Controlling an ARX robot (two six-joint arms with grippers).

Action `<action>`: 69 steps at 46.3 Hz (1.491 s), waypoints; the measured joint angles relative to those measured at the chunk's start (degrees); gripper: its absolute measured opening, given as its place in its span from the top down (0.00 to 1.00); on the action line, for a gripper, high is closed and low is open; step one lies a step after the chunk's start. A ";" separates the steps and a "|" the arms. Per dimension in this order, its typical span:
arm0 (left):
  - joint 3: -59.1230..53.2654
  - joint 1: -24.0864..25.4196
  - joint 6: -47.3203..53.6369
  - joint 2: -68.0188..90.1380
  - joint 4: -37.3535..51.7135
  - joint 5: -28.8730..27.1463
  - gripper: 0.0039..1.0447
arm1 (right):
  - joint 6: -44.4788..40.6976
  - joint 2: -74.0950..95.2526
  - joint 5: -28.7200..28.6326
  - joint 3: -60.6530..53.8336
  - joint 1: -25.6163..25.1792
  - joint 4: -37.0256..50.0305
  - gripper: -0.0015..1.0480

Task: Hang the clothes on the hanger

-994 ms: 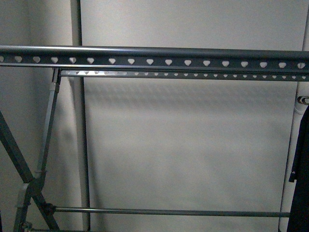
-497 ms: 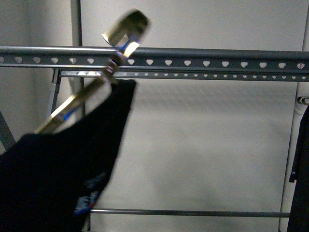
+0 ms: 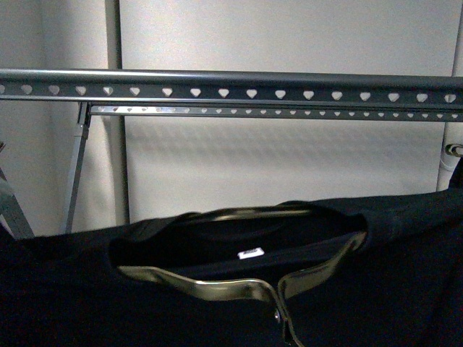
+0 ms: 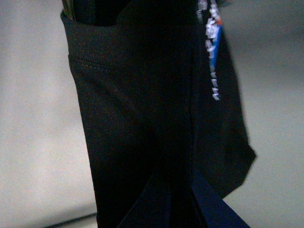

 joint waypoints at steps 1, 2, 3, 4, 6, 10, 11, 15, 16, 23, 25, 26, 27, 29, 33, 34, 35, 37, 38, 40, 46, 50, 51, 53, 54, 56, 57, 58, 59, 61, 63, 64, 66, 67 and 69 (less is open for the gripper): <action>0.00 -0.15 0.42 -0.02 0.92 0.15 0.96 | -0.02 0.00 0.00 0.00 0.00 0.00 0.07; 0.00 -0.22 0.57 -0.04 1.18 0.24 0.96 | -0.02 0.00 -0.02 0.00 0.00 0.00 0.07; 0.00 -0.35 0.77 -0.15 1.46 0.37 0.96 | -0.02 0.00 -0.02 0.00 0.00 0.00 0.07; 0.00 -0.37 0.81 -0.20 1.53 0.39 0.96 | -0.02 0.00 -0.02 0.00 0.00 0.00 0.07; 0.00 -0.42 1.09 -0.24 1.62 0.50 0.96 | -0.02 0.00 0.00 0.00 0.00 0.00 0.07; -0.04 -0.42 1.40 -0.24 1.64 0.52 0.96 | -0.02 0.00 0.02 0.00 0.00 0.00 0.07; -0.09 -0.42 1.51 -0.24 1.64 0.52 0.96 | -0.02 0.00 0.02 0.00 0.00 0.00 0.07; -0.15 -0.42 1.73 -0.24 1.64 0.50 0.96 | -0.02 0.00 -0.02 0.00 0.00 0.00 0.07; -0.17 -0.42 1.75 -0.24 1.64 0.52 0.96 | -0.02 0.00 -0.02 0.00 0.00 0.00 0.07; -0.22 -0.39 2.05 -0.24 1.64 0.46 0.96 | -0.02 0.00 0.00 0.00 0.00 0.00 0.07; -0.22 -0.39 2.10 -0.24 1.64 0.44 0.96 | -0.02 0.00 0.00 0.00 0.00 0.00 0.07; -0.22 -0.42 2.12 -0.24 1.64 0.44 0.96 | 0.02 0.04 -0.39 0.00 -0.07 -0.04 0.07; -0.22 -0.42 2.12 -0.24 1.64 0.44 0.96 | 1.86 0.90 -3.69 0.44 -1.07 -1.18 0.07; -0.24 -0.39 2.14 -0.24 1.64 0.35 0.96 | 7.30 6.45 -17.46 3.19 -6.78 -4.96 0.07; -0.24 -0.39 2.14 -0.26 1.64 0.31 0.96 | 9.90 16.98 -31.06 7.34 -14.49 -2.84 0.07; -0.24 -0.42 2.14 -0.28 1.64 0.33 0.96 | 9.84 18.71 -31.93 8.15 -15.54 -2.29 0.07; -0.24 -0.44 2.16 -0.31 1.64 0.37 0.96 | 8.66 23.74 -36.33 10.93 -18.23 -1.51 0.07; -0.24 -0.44 2.19 -0.31 1.64 0.33 0.96 | 4.02 29.99 -40.65 15.02 -19.67 -1.57 0.07; -0.26 -0.42 2.19 -0.31 1.64 0.31 0.96 | 0.98 32.83 -41.46 17.00 -19.71 -2.19 0.07; -0.33 -0.37 2.19 -0.31 1.64 0.28 0.96 | -4.46 36.79 -41.57 19.85 -19.52 -3.61 0.07; -0.35 -0.28 2.19 -0.33 1.64 0.13 0.96 | -26.62 48.22 -35.87 27.06 -17.59 -3.54 0.07; -0.35 -0.28 2.19 -0.33 1.64 0.13 0.96 | -40.54 53.13 -32.96 30.53 -16.04 -2.08 0.07; -0.35 -0.28 2.19 -0.33 1.64 0.11 0.96 | -45.48 54.47 -32.59 31.61 -15.37 -1.42 0.07; -0.37 -0.28 2.19 -0.33 1.64 0.11 0.96 | -52.61 56.08 -32.35 33.22 -14.32 -1.38 0.07; -0.37 -0.28 2.19 -0.33 1.64 0.11 0.96 | -54.95 56.57 -32.41 33.75 -13.99 -1.49 0.07; -0.37 -0.33 2.19 -0.33 1.64 0.11 0.96 | -65.24 58.55 -32.63 36.22 -12.00 -2.60 0.07; -0.35 -0.35 2.19 -0.33 1.64 0.11 0.96 | -70.12 59.19 -32.74 37.20 -11.13 -3.15 0.07; -0.37 -0.35 2.19 -0.33 1.64 0.13 0.96 | -74.31 60.04 -32.87 38.58 -9.84 -3.61 0.07; -0.37 -0.35 2.19 -0.33 1.64 0.13 0.96 | -77.44 60.57 -32.81 39.56 -8.85 -3.65 0.07; -0.37 -0.35 2.19 -0.33 1.64 0.13 0.96 | -81.37 61.66 -32.13 42.32 -6.49 -4.39 0.07; -0.37 -0.35 2.19 -0.33 1.64 0.13 0.96 | -84.17 62.69 -30.67 45.05 -4.15 -5.53 0.07; -0.37 -0.33 2.19 -0.33 1.64 0.13 0.96 | -84.70 63.08 -30.14 45.97 -3.26 -5.92 0.07; -0.37 -0.33 2.19 -0.33 1.64 0.13 0.96 | -85.99 64.11 -28.65 47.71 -1.20 -6.75 0.07; -0.37 -0.33 2.19 -0.33 1.64 0.13 0.96 | -86.49 64.74 -27.74 48.30 -0.15 -6.95 0.07; -0.37 -0.33 2.19 -0.33 1.64 0.13 0.96 | -86.88 65.90 -26.36 49.16 1.38 -8.11 0.07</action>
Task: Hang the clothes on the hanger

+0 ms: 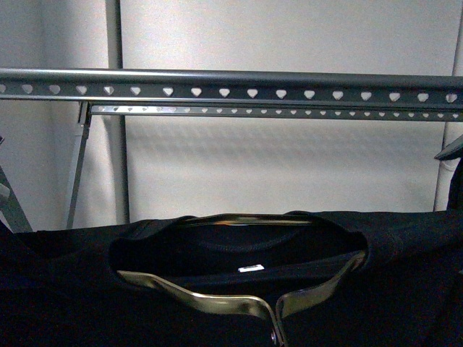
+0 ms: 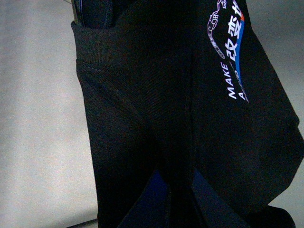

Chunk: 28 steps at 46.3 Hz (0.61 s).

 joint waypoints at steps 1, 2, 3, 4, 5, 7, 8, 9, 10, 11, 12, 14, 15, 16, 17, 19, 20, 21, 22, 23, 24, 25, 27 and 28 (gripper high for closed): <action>0.00 0.00 0.00 0.00 0.00 0.00 0.96 | -0.11 0.50 0.50 0.24 0.52 -0.50 0.07; 0.00 0.00 0.00 0.00 0.00 0.00 0.96 | -0.20 1.05 1.03 0.37 1.03 -0.79 0.07; 0.00 0.00 0.00 0.00 0.00 0.00 0.96 | -0.24 1.33 1.29 0.42 1.22 -0.83 0.07; 0.00 0.00 0.00 0.00 0.00 0.00 0.96 | -0.39 1.97 1.84 0.46 1.64 -0.81 0.07; 0.00 0.00 0.00 0.00 0.00 0.00 0.96 | -0.44 2.29 2.16 0.48 1.81 -0.77 0.07; 0.00 0.00 0.00 0.00 0.00 0.00 0.96 | -0.70 3.72 3.30 0.59 2.40 -0.70 0.07; 0.00 0.00 0.00 0.00 0.00 0.00 0.96 | -0.76 4.07 3.54 0.63 2.51 -0.68 0.07; 0.00 0.00 0.00 0.00 0.00 0.00 0.96 | -0.85 4.83 3.85 0.66 2.69 -0.46 0.07; 0.00 0.00 0.00 0.00 0.00 -0.02 0.96 | -0.85 5.57 4.28 0.66 2.86 0.04 0.07; 0.00 0.00 0.00 0.00 0.00 0.00 0.96 | -0.83 6.32 4.57 0.66 2.97 0.70 0.07; 0.00 0.00 0.00 0.00 0.00 0.00 0.96 | -0.74 7.37 4.83 0.70 3.19 1.70 0.07; 0.00 0.00 0.00 0.00 0.00 0.00 0.96 | -0.24 8.50 4.90 0.90 3.39 2.93 0.07; 0.00 0.00 0.00 0.00 0.00 0.00 0.96 | 0.17 8.92 4.90 0.98 3.48 3.67 0.09; 0.00 0.00 0.00 0.00 0.00 0.00 0.96 | 0.44 9.31 4.87 1.09 3.56 4.42 0.11; 0.00 0.00 0.00 0.00 0.00 0.00 0.96 | 0.57 9.44 4.85 1.14 3.61 4.85 0.13; 0.00 0.00 0.00 0.00 0.00 -0.02 0.96 | 1.27 9.86 4.52 1.33 3.69 6.38 0.20; 0.00 0.00 0.00 0.00 0.00 0.00 0.96 | 1.49 9.88 4.42 1.38 3.69 6.69 0.21; 0.00 0.00 0.00 0.00 0.00 0.00 0.96 | 1.92 9.94 4.20 1.46 3.69 7.19 0.25; 0.00 0.00 0.00 0.00 0.00 -0.02 0.96 | 2.14 9.94 4.11 1.51 3.69 7.34 0.26; 0.00 0.00 0.00 0.00 0.00 -0.02 0.96 | 2.78 9.92 3.82 1.68 3.69 7.48 0.31; 0.00 0.00 0.00 0.00 0.00 -0.02 0.96 | 2.97 9.92 3.69 1.77 3.69 7.48 0.35; 0.00 0.00 0.00 0.00 0.00 0.00 0.96 | 3.08 9.92 3.58 1.84 3.67 7.45 0.38; 0.00 0.00 0.00 0.00 0.00 0.00 0.96 | 3.10 9.92 3.45 1.84 3.61 7.45 0.43; 0.00 0.00 0.00 0.00 0.00 0.00 0.96 | 3.08 9.92 3.41 1.84 3.54 7.45 0.47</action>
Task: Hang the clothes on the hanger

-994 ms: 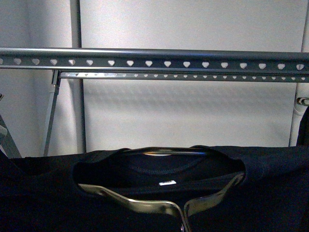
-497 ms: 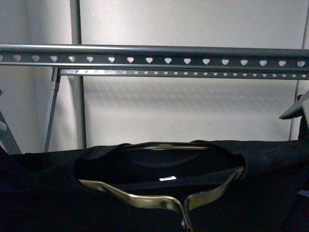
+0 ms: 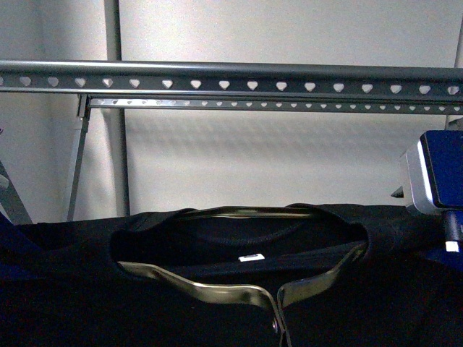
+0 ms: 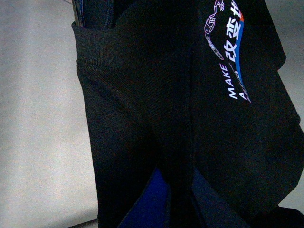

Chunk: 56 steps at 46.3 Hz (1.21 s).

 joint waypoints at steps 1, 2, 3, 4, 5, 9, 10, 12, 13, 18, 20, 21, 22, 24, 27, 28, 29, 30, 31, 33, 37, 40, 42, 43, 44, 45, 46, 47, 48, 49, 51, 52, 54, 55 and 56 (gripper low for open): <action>0.00 0.00 0.00 0.00 0.00 0.00 0.96 | 0.00 0.00 -0.09 0.00 -0.07 0.02 0.50; 0.00 0.00 0.00 0.00 0.00 -0.02 0.96 | 0.00 0.00 -0.11 0.00 -0.11 0.02 0.52; 0.00 0.00 0.00 0.00 0.00 0.00 0.96 | 0.00 0.00 -0.20 0.00 -0.20 0.07 0.55; 0.00 0.00 0.00 0.00 0.00 0.00 0.96 | 0.00 0.02 -0.26 0.00 -0.26 0.11 0.57; 0.00 0.00 0.00 0.00 0.00 -0.02 0.96 | 0.07 0.04 -0.52 0.00 -0.48 0.22 0.62; 0.00 0.00 -0.04 0.00 0.00 0.26 0.96 | 0.39 0.22 -1.09 0.00 -1.11 0.87 0.75; 0.00 0.00 -0.09 0.00 0.00 0.35 0.96 | 0.46 0.26 -1.11 0.00 -1.18 0.98 0.76; 0.00 0.00 -0.37 0.00 0.00 0.72 0.96 | 0.68 0.46 -1.22 0.00 -1.36 1.42 0.82; 0.00 0.00 -0.46 0.00 0.00 0.66 0.96 | 1.07 0.59 -1.40 -0.07 -1.44 1.68 0.85; 0.00 0.00 -0.44 0.00 0.02 0.57 0.96 | 1.33 0.98 -2.27 -0.76 -1.57 2.58 0.97; 0.00 -0.02 -0.44 0.00 0.02 0.57 0.96 | 1.53 1.05 -2.71 -1.11 -1.73 2.60 0.97; 0.00 0.00 -0.42 0.00 0.02 0.70 0.93 | 1.57 1.05 -2.93 -1.33 -1.81 2.67 0.97; 0.00 0.00 -0.42 0.00 0.02 0.94 0.89 | 1.66 1.03 -3.15 -1.53 -1.95 2.71 0.97; 0.02 0.00 -0.42 -0.09 0.13 1.36 0.80 | 2.03 0.85 -4.00 -2.10 -2.40 2.71 0.97; 0.02 0.00 -0.42 -0.15 0.13 1.46 0.68 | 2.32 0.44 -4.92 -3.28 -3.43 2.71 0.97; 0.02 0.00 -0.42 -0.15 0.13 1.46 0.65 | 2.34 0.26 -5.25 -3.67 -3.85 2.67 0.97; 0.02 0.00 -0.42 -0.15 0.13 1.49 0.59 | 2.32 -0.09 -5.64 -4.33 -4.50 2.67 0.97; 0.02 0.00 -0.42 -0.15 0.13 1.49 0.56 | 2.19 -0.31 -5.81 -4.81 -5.01 2.67 0.97; 0.02 0.00 -0.42 -0.15 0.13 1.49 0.53 | 1.99 -0.55 -5.99 -5.27 -5.49 2.67 0.97; 0.02 -0.02 -0.42 -0.15 0.13 1.49 0.46 | 1.57 -0.92 -6.25 -6.34 -6.54 2.62 0.97; 0.02 -0.02 -0.42 -0.15 0.13 1.49 0.37 | 1.27 -1.11 -6.67 -7.65 -7.87 2.60 0.97; 0.02 0.00 -0.42 -0.15 0.13 1.49 0.29 | 0.90 -1.07 -6.78 -8.83 -9.20 2.73 0.97; 0.02 0.00 -0.42 -0.15 0.13 1.49 0.23 | 0.48 -0.87 -6.75 -9.49 -9.99 3.02 0.97; 0.02 0.00 -0.42 -0.15 0.13 1.49 0.22 | 0.28 -0.76 -6.75 -9.66 -10.25 3.13 0.97; 0.02 0.00 -0.42 -0.15 0.13 1.49 0.18 | 0.11 -0.55 -6.75 -9.94 -10.78 3.28 0.97; 0.02 -0.02 -0.42 -0.15 0.13 1.49 0.17 | 0.04 -0.44 -6.75 -10.08 -11.02 3.37 0.97; 0.02 0.00 -0.42 -0.15 0.13 1.49 0.13 | -0.09 -0.15 -6.71 -10.34 -11.50 3.61 0.97; 0.02 0.00 -0.42 -0.15 0.13 1.49 0.11 | -0.09 0.00 -6.69 -10.45 -11.74 3.74 0.97; 0.02 -0.02 -0.42 -0.15 0.13 1.49 0.08 | -0.09 0.26 -6.62 -10.64 -12.17 4.02 0.97; 0.02 -0.02 -0.39 -0.15 0.13 1.49 0.06 | -0.07 0.42 -6.58 -10.71 -12.39 4.15 0.97; 0.02 0.00 -0.37 -0.17 0.13 1.49 0.04 | 0.17 0.79 -6.40 -10.91 -12.94 4.55 0.97; 0.02 -0.02 -0.37 -0.22 0.13 1.49 0.05 | 0.59 1.01 -6.29 -10.99 -13.27 4.81 0.97; -1.11 -0.02 -3.15 -0.57 3.54 0.55 0.06 | 1.68 1.27 -6.10 -11.02 -13.64 5.09 0.97; -2.10 0.00 -5.05 -0.79 6.36 -0.42 0.06 | 1.90 1.31 -6.05 -11.02 -13.75 5.14 0.97; -4.22 0.07 -10.99 -1.20 12.63 -2.60 0.06 | 3.30 1.33 -5.84 -11.02 -13.97 5.14 0.97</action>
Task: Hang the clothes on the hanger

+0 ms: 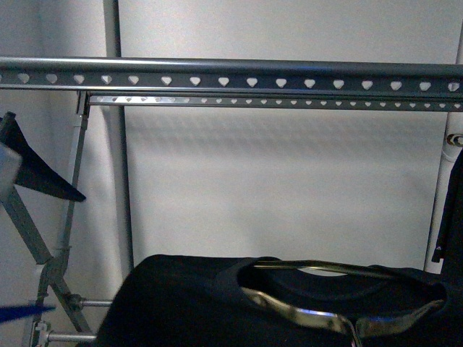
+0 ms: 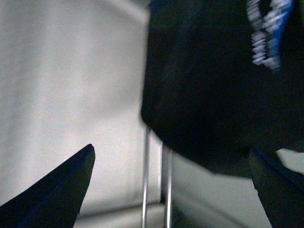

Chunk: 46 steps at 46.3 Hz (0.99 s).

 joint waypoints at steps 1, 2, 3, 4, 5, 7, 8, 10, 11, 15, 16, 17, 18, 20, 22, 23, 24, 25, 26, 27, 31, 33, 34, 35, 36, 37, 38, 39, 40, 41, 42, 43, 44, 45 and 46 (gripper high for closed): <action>-2.14 0.11 -5.99 -0.28 6.27 -2.54 0.06 | 1.33 0.00 0.20 0.00 -0.13 -0.02 0.97; -4.11 0.39 -10.84 -0.33 12.46 -4.63 0.06 | 2.80 0.00 0.31 0.00 -0.28 -0.22 0.97; -5.66 0.70 -17.79 -0.26 17.07 -6.56 0.06 | 4.04 -0.07 0.28 0.02 -0.35 -0.55 0.97; -7.04 1.33 -30.47 0.33 27.30 -10.97 0.06 | 7.19 -0.37 0.22 0.04 -0.37 -1.92 0.97; -7.21 1.92 -37.66 0.70 31.98 -13.42 0.06 | 9.03 -0.72 0.20 0.02 -0.37 -2.93 0.97; -5.97 4.15 -59.54 1.20 41.31 -21.22 0.06 | 14.60 -1.97 0.33 0.02 -0.26 -5.88 0.97; -5.07 4.98 -64.72 1.20 42.07 -23.52 0.06 | 15.89 -2.34 0.48 0.02 -0.13 -6.73 0.97; -3.04 6.97 -79.82 1.14 41.57 -29.00 0.06 | 20.59 -3.45 1.53 0.02 0.50 -8.98 0.97; -2.45 8.11 -88.74 1.07 41.44 -31.04 0.06 | 23.30 -4.17 2.19 0.02 0.98 -10.45 0.97; -2.58 10.29 -104.85 0.68 42.07 -31.80 0.06 | 35.85 -6.34 3.30 0.52 2.69 -15.63 0.97; -2.95 10.38 -107.89 0.37 42.64 -30.38 0.06 | 38.99 -6.51 2.84 1.09 3.17 -17.11 0.97; -3.32 10.29 -109.87 -0.17 42.99 -28.87 0.06 | 43.71 -6.54 1.77 1.73 3.72 -18.10 0.97; -3.67 9.79 -110.55 -0.92 42.93 -28.52 0.07 | 47.17 -6.54 0.74 2.40 4.31 -18.84 0.97; -4.42 8.41 -107.65 -3.69 37.79 -30.36 0.15 | 54.95 -6.51 -1.03 3.89 5.03 -20.35 0.97; -8.11 6.84 -101.55 -7.96 35.28 -31.26 0.25 | 63.56 -5.97 -2.38 6.16 5.40 -21.03 0.97; -9.66 6.32 -99.62 -9.25 35.50 -31.39 0.29 | 65.68 -5.64 -2.40 7.08 5.44 -21.18 0.97; -11.87 5.55 -96.83 -10.91 36.13 -31.82 0.34 | 70.34 -5.20 -2.34 8.37 5.49 -21.29 0.97; -13.94 4.94 -95.14 -12.28 36.98 -32.15 0.39 | 74.31 -4.68 -2.49 9.84 5.46 -21.24 0.97; -16.02 4.39 -93.98 -13.49 37.81 -32.50 0.44 | 78.05 -4.04 -2.75 11.37 5.38 -21.05 0.97; -17.35 4.09 -93.15 -14.16 38.32 -32.83 0.47 | 80.30 -3.58 -2.75 12.44 5.29 -20.81 0.97; -22.56 3.13 -91.54 -16.35 40.02 -34.23 0.61 | 89.00 -1.40 -2.84 16.98 4.57 -19.65 0.97; -24.87 2.71 -91.08 -17.38 40.72 -34.93 0.68 | 92.70 -0.24 -2.73 19.19 4.17 -19.17 0.97; -25.68 2.49 -90.99 -17.97 40.96 -35.21 0.71 | 93.98 0.17 -2.73 19.98 4.00 -18.93 0.97; -27.50 2.19 -90.77 -18.95 41.48 -35.54 0.77 | 96.72 1.07 -2.73 21.75 3.76 -18.56 0.97; -28.87 1.88 -90.66 -19.91 41.81 -35.89 0.82 | 98.47 1.77 -2.58 23.23 3.56 -18.29 0.97; -29.73 1.64 -90.58 -20.61 42.14 -36.28 0.85 | 99.93 2.23 -2.34 24.28 3.48 -18.10 0.97; -30.93 1.29 -90.53 -21.64 42.49 -36.46 0.90 | 101.53 2.95 -2.27 25.81 3.32 -17.92 0.97; -32.04 0.96 -90.42 -22.62 42.73 -36.68 0.95 | 103.03 3.65 -2.27 27.36 3.10 -17.68 0.97; -33.16 0.61 -90.40 -23.56 42.95 -36.85 0.98 | 104.43 4.31 -2.19 28.76 2.86 -17.38 0.97; -34.21 0.33 -90.23 -24.44 43.10 -37.13 0.97 | 105.70 4.92 -2.10 30.10 2.56 -17.11 0.97; -34.88 0.13 -90.14 -24.98 43.21 -37.29 0.97 | 106.53 5.38 -2.05 30.95 2.34 -16.81 0.97; -35.71 -0.17 -90.09 -25.83 43.25 -37.57 0.97 | 107.71 5.88 -1.99 32.13 1.97 -16.37 0.97; -36.54 -0.35 -90.05 -26.43 43.25 -37.73 0.97 | 108.34 6.29 -1.81 32.92 1.73 -16.15 0.97; -37.18 -0.52 -89.99 -27.02 43.25 -37.90 0.97 | 108.96 6.60 -1.68 33.66 1.49 -16.02 0.97; -37.77 -0.68 -89.99 -27.56 43.25 -38.07 0.97 | 109.53 6.91 -1.60 34.40 1.27 -15.91 0.97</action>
